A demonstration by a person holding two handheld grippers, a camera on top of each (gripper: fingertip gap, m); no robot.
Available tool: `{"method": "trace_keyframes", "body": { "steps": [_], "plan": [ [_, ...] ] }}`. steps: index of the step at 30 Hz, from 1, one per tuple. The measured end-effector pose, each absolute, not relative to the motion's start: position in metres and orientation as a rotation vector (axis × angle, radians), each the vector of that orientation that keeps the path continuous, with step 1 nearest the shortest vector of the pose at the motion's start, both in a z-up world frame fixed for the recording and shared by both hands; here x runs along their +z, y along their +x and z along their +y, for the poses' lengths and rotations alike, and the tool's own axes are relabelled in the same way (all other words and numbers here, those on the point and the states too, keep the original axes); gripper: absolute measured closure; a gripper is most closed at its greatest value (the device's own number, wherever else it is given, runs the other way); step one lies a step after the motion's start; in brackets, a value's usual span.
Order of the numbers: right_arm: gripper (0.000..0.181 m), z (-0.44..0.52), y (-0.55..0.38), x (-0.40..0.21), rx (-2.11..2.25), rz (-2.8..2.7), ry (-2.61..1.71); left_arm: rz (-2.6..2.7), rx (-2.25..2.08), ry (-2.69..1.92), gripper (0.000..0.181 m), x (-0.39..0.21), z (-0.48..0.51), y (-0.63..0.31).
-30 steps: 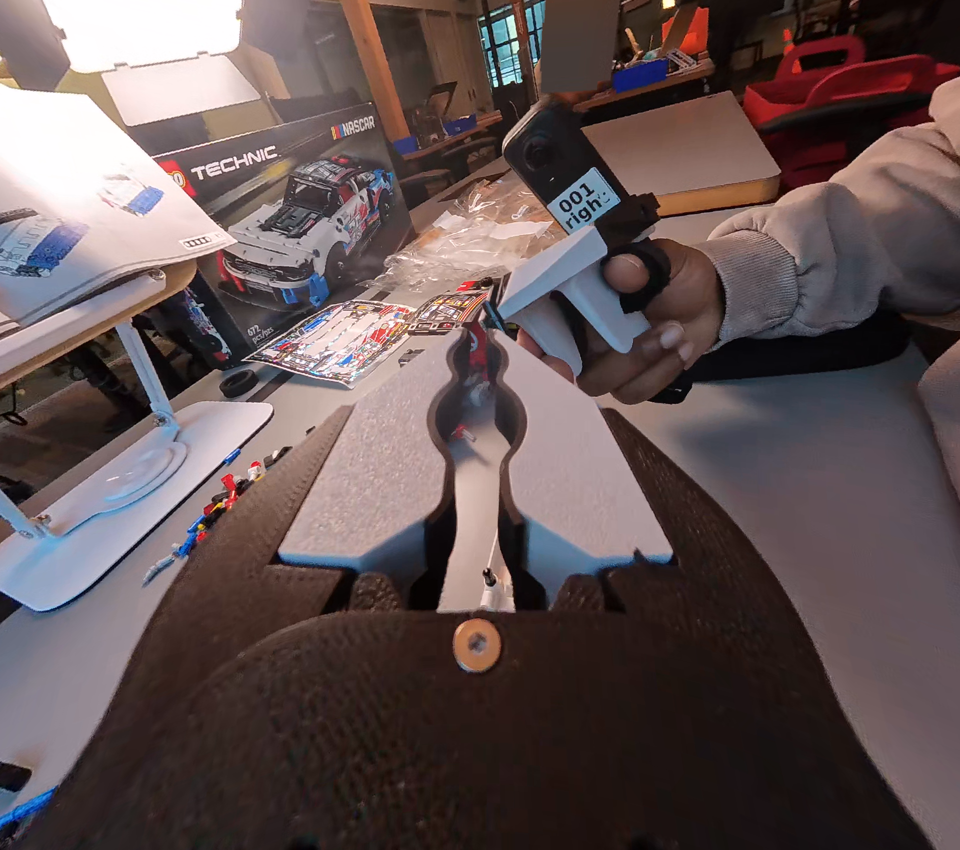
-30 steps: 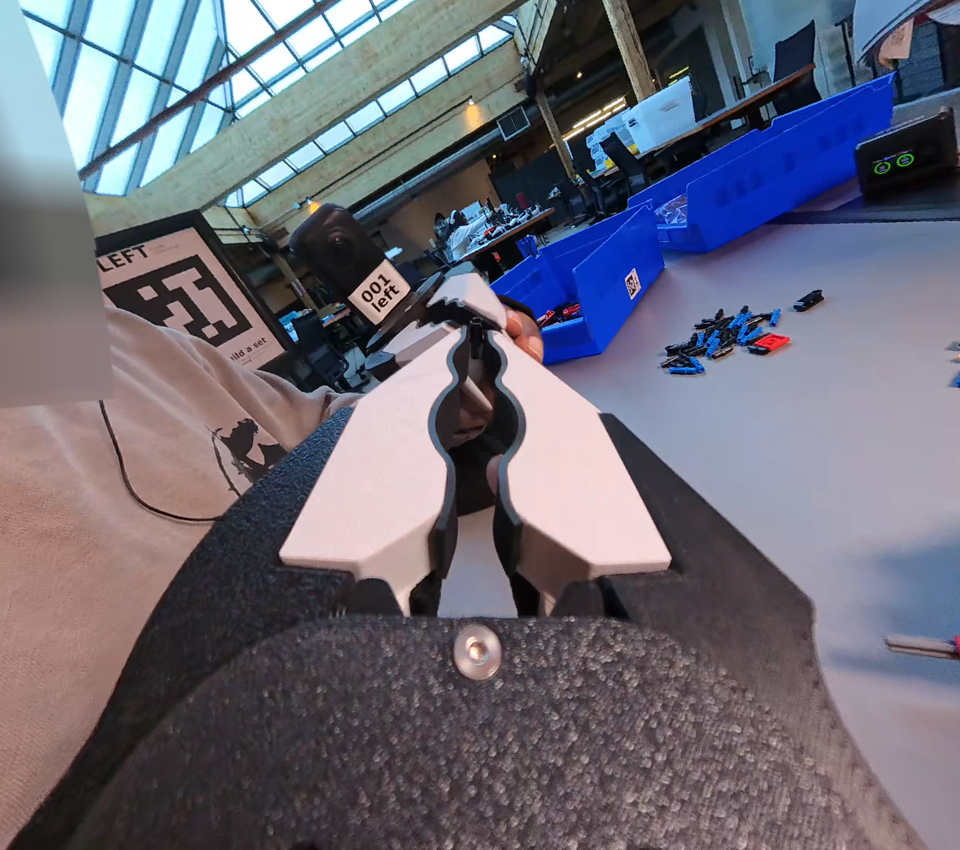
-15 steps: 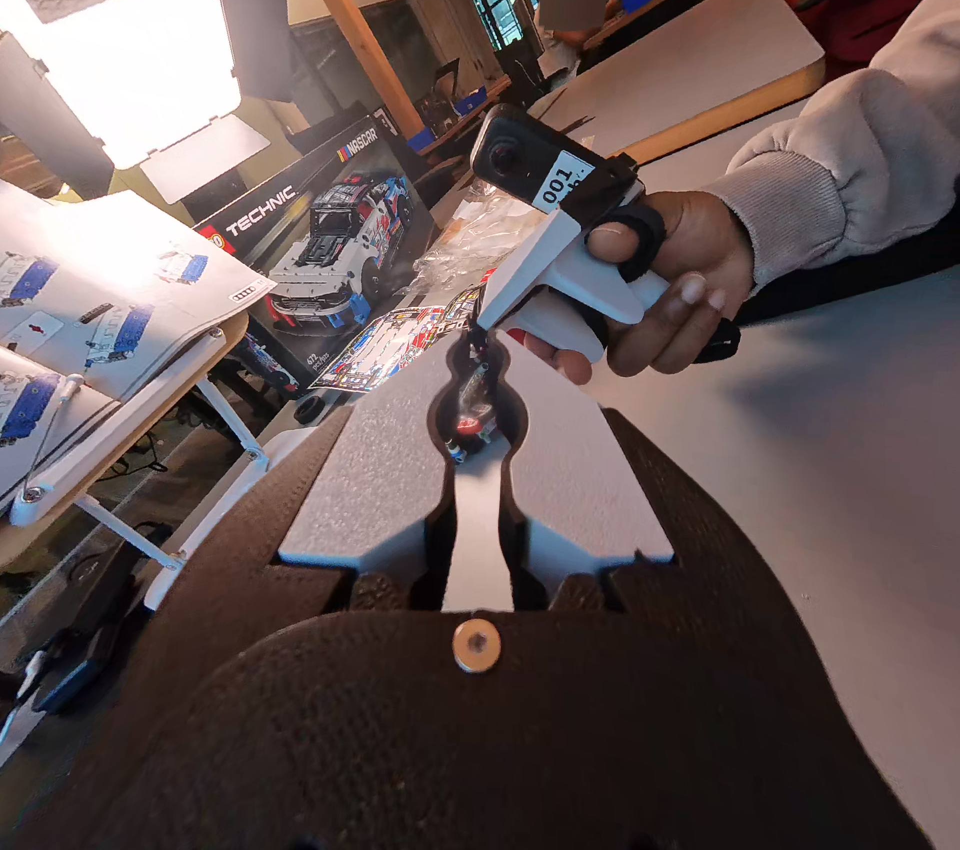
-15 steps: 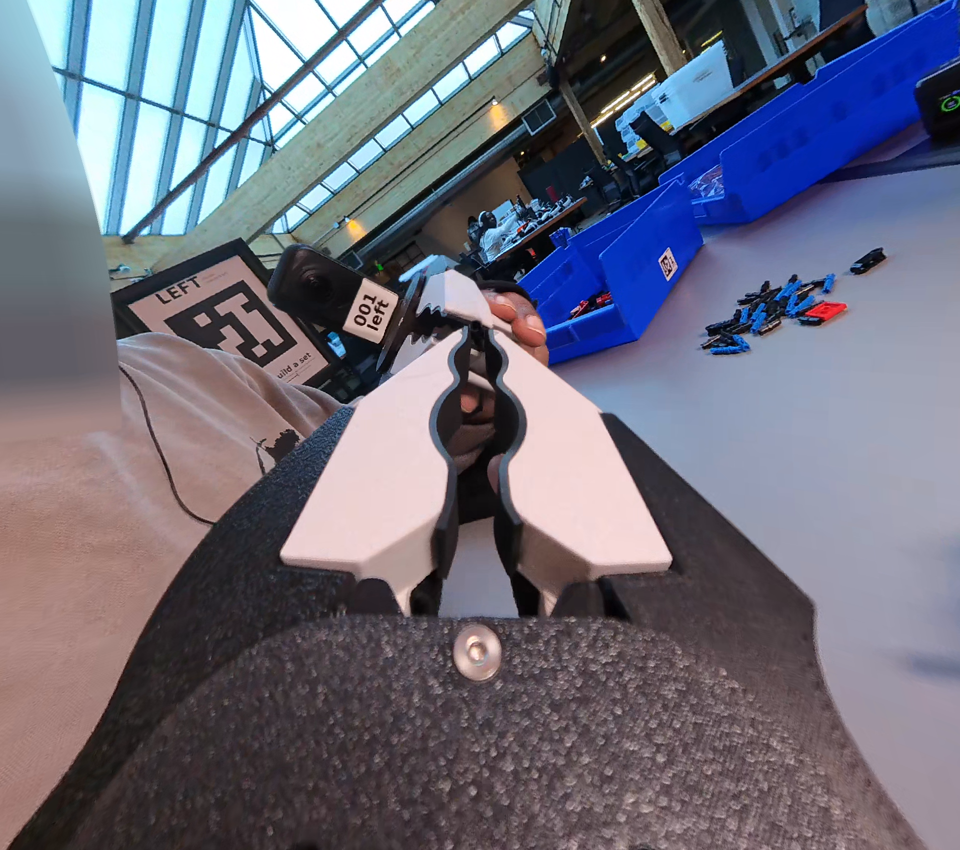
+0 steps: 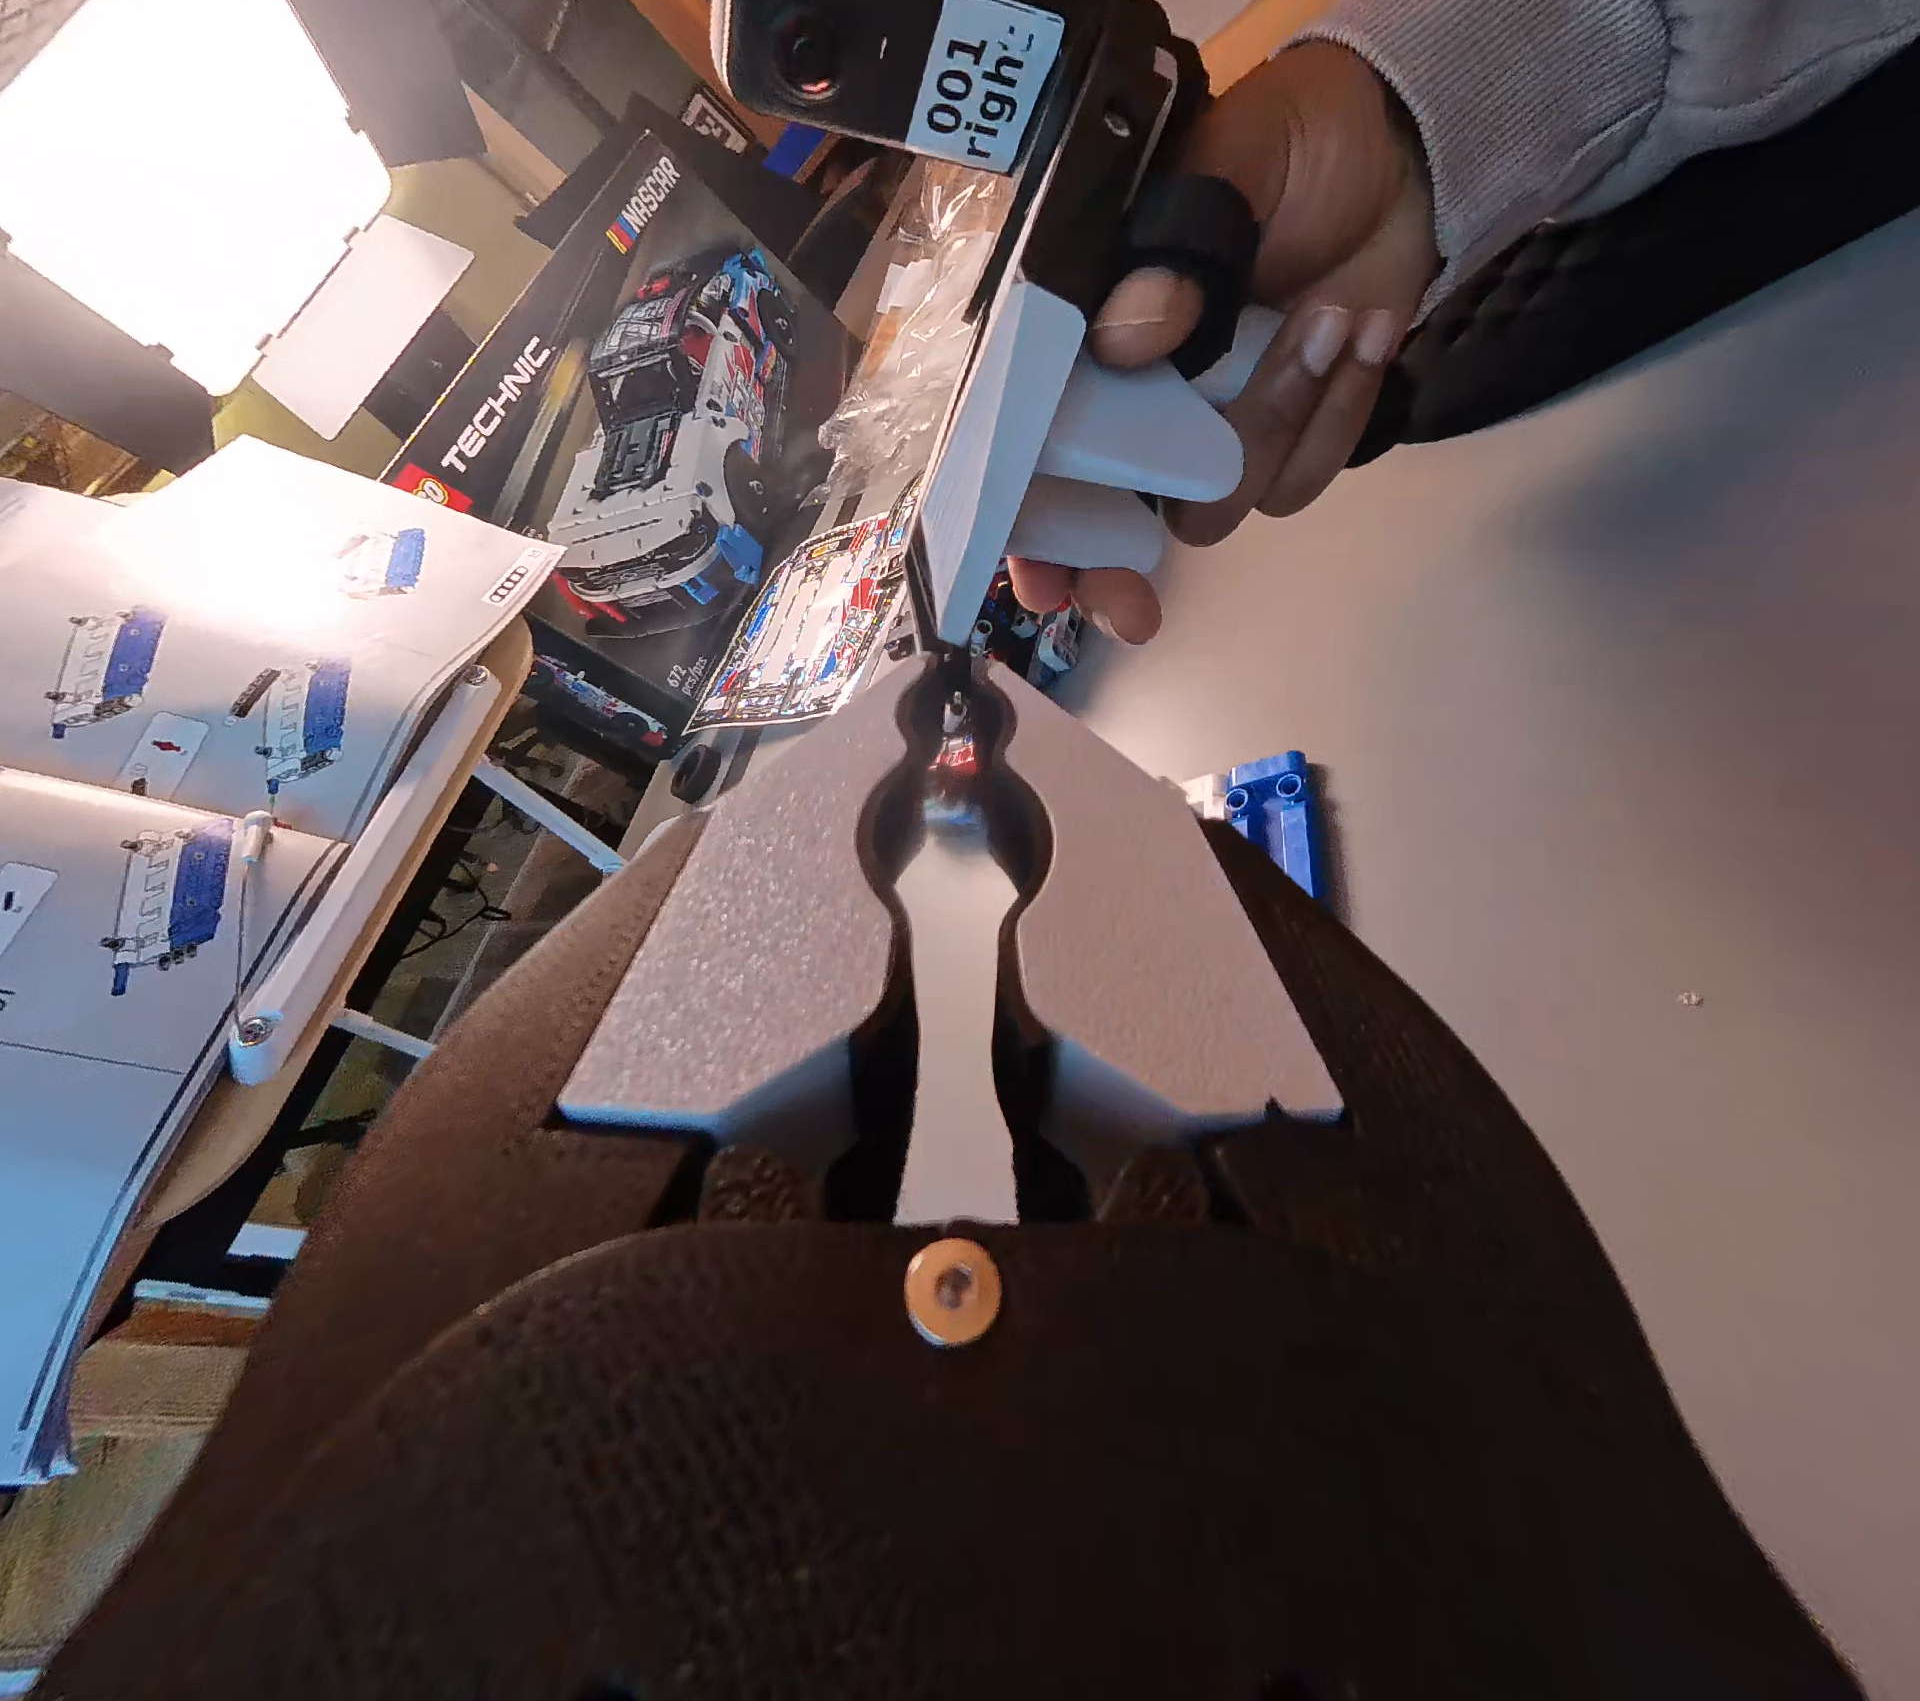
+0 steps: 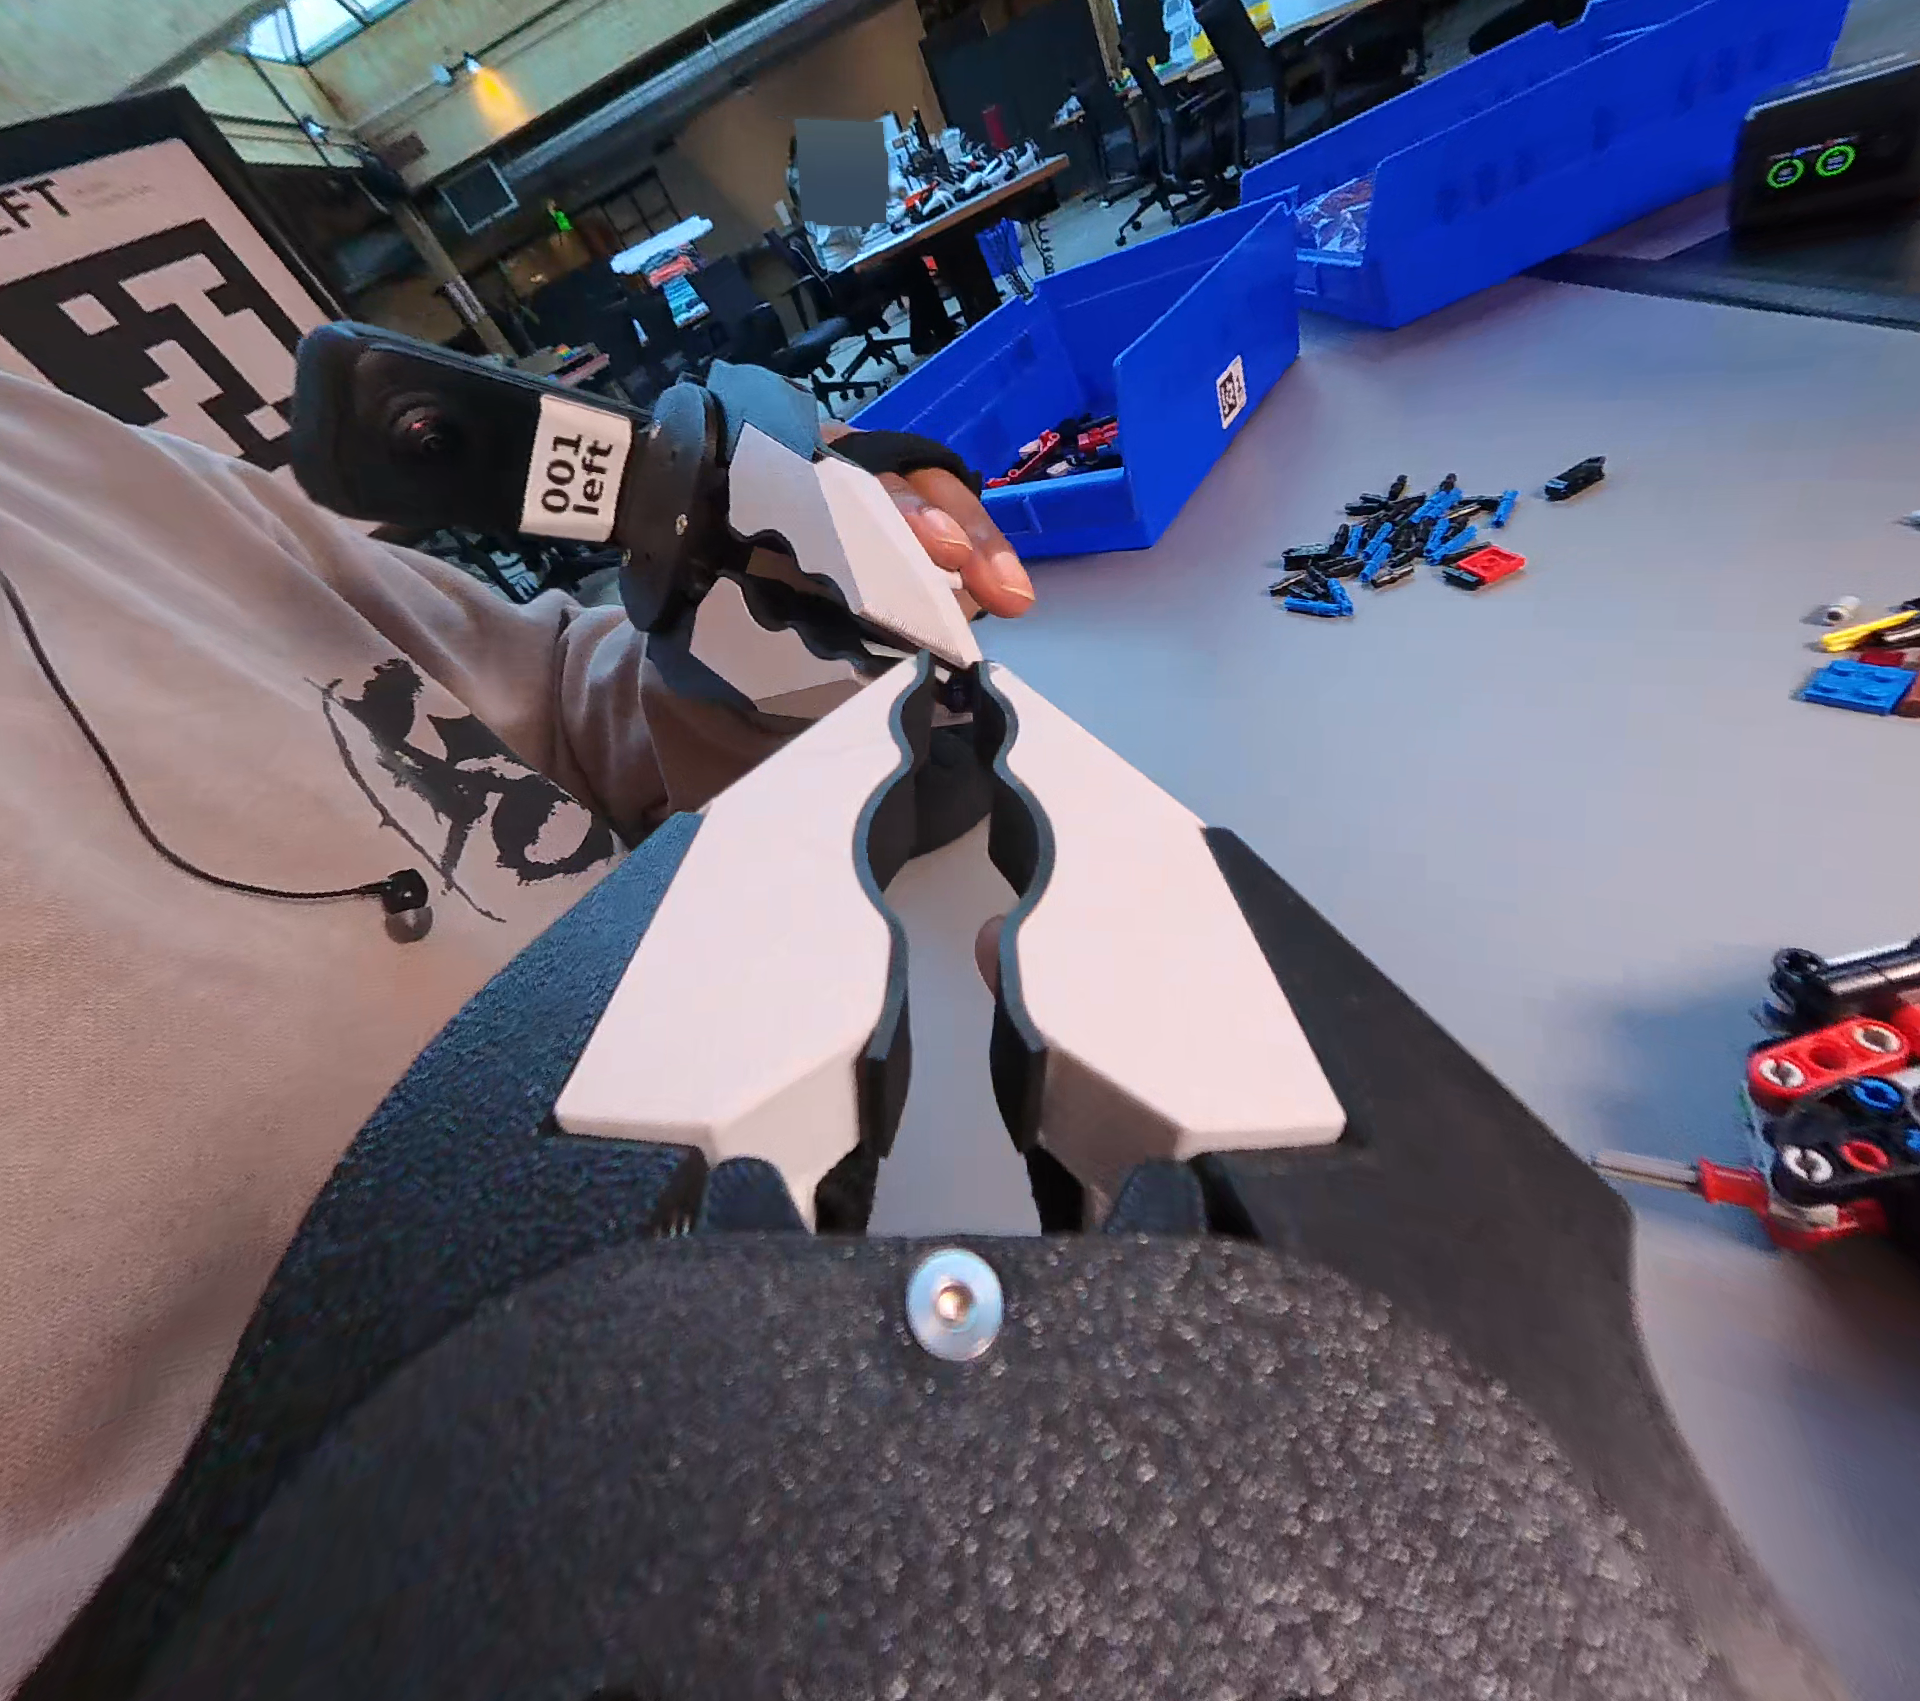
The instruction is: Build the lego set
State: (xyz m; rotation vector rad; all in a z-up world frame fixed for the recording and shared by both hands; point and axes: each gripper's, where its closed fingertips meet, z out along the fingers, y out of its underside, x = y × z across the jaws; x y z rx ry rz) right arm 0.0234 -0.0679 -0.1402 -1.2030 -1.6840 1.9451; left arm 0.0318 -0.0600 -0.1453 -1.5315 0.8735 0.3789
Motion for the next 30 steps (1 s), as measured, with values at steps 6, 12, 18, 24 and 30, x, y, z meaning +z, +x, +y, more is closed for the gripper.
{"method": "trace_keyframes", "body": {
  "steps": [6, 12, 18, 24, 30],
  "plan": [
    [0.178, -0.067, 0.022, -0.146, 1.849, -1.723, -1.201, 0.893, 0.416, -1.547, 0.179, -0.15, -0.059, 0.031],
    [0.177, -0.068, 0.022, -0.148, 1.835, -1.74, -1.207, 0.908, 0.45, -1.541, 0.179, -0.152, -0.059, 0.031],
    [0.179, -0.068, 0.022, -0.152, 1.819, -1.761, -1.222, 0.921, 0.47, -1.542, 0.179, -0.154, -0.059, 0.031],
    [0.179, -0.067, 0.024, -0.148, 1.809, -1.773, -1.156, 0.758, 0.233, -1.555, 0.16, -0.146, -0.06, 0.027],
    [0.18, -0.07, 0.03, -0.136, 1.79, -1.765, -1.016, 0.641, -0.087, -1.611, 0.138, -0.145, -0.068, 0.016]
  ]
}}
